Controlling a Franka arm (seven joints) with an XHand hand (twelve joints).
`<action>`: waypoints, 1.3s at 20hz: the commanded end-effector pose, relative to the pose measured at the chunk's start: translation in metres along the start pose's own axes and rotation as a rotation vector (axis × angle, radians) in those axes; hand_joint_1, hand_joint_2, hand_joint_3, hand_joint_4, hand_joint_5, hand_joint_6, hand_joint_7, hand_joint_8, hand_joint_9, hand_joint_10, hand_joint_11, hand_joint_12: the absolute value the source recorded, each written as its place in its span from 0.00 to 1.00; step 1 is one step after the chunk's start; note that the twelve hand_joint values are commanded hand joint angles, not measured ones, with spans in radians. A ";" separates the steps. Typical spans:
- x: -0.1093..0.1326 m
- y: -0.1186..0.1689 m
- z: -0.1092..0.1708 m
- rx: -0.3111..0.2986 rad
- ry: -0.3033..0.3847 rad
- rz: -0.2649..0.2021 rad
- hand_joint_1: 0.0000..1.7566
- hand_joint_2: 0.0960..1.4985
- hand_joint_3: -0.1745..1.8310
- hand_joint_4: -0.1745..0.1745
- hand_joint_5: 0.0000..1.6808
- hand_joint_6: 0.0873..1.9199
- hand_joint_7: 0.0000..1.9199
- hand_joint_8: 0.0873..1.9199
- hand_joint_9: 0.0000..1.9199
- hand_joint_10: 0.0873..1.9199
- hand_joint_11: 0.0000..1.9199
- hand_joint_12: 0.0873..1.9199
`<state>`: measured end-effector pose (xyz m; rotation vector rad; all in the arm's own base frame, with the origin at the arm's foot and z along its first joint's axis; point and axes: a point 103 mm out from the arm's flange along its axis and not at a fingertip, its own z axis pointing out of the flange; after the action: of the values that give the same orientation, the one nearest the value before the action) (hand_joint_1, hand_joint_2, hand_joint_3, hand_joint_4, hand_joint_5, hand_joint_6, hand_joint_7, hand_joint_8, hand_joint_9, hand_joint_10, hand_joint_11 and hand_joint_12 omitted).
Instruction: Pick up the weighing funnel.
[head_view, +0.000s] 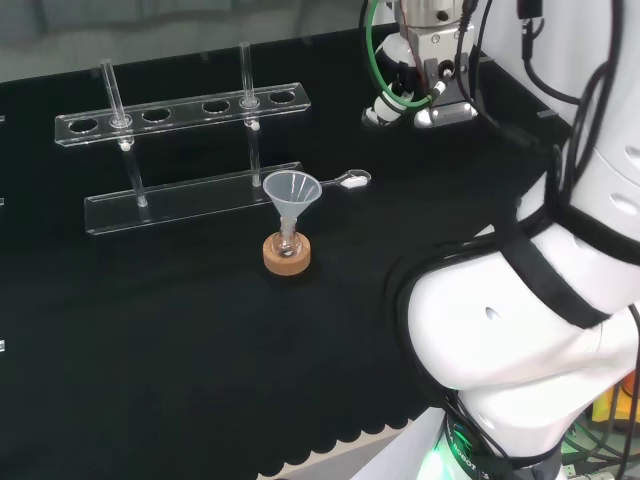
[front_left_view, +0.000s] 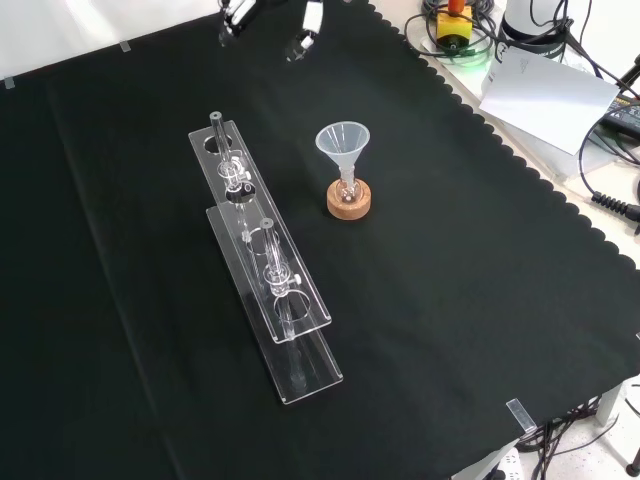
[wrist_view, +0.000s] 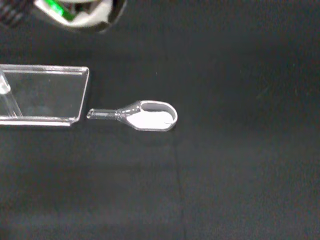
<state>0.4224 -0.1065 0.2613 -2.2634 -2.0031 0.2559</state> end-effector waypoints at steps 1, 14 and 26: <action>-0.004 0.031 0.020 0.015 0.005 -0.038 0.50 0.37 0.40 0.30 0.34 0.00 0.24 0.32 0.33 0.27 0.22 0.67; 0.006 0.077 0.074 0.075 0.011 -0.123 0.51 0.36 0.41 0.30 0.35 0.00 0.24 0.31 0.34 0.27 0.22 0.67; 0.011 0.105 0.111 0.118 0.008 -0.142 0.51 0.35 0.41 0.33 0.38 0.00 0.24 0.31 0.35 0.26 0.23 0.67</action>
<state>0.4955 -0.1141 0.1502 -2.0637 -2.0610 0.3525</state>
